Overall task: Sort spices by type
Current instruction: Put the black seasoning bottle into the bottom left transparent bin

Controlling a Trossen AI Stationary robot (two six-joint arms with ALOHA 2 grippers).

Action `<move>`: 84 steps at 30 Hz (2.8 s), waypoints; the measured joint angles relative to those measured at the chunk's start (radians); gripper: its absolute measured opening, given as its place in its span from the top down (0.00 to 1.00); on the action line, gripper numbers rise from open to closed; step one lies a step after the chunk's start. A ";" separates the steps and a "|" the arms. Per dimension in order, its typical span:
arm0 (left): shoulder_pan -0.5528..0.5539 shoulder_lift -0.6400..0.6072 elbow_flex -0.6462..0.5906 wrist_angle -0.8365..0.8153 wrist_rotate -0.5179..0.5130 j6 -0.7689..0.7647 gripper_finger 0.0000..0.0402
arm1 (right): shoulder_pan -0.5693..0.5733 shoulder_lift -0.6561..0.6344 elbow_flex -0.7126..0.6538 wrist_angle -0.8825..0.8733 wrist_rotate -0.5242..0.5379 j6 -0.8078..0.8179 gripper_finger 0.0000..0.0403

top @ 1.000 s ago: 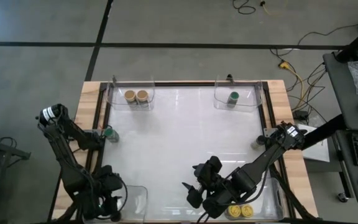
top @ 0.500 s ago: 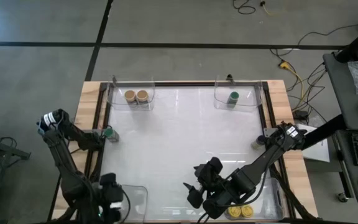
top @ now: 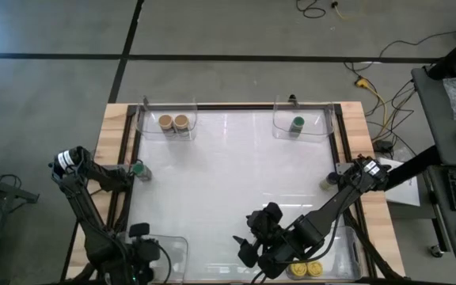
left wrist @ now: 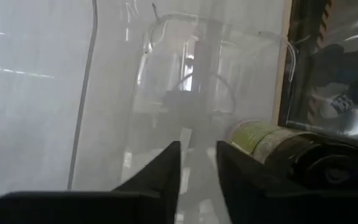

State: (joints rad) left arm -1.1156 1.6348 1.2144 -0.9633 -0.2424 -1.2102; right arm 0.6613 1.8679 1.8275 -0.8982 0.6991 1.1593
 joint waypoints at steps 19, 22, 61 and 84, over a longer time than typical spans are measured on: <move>0.000 -0.003 -0.055 0.165 0.105 -0.002 1.00 | 0.000 0.000 0.000 0.000 0.000 0.000 0.13; 0.000 -0.003 -0.075 0.169 0.114 -0.014 1.00 | 0.000 0.000 0.000 0.003 0.000 0.000 0.13; 0.112 -0.119 -0.230 0.351 -0.165 0.074 1.00 | 0.006 0.000 0.000 0.022 0.002 0.019 0.13; 0.160 -0.150 -0.231 0.244 -0.193 0.035 1.00 | 0.000 -0.003 0.001 0.011 0.003 -0.011 0.13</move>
State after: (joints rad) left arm -0.9554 1.4852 0.9836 -0.7189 -0.4354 -1.1755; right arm 0.6609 1.8648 1.8284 -0.8873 0.7023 1.1486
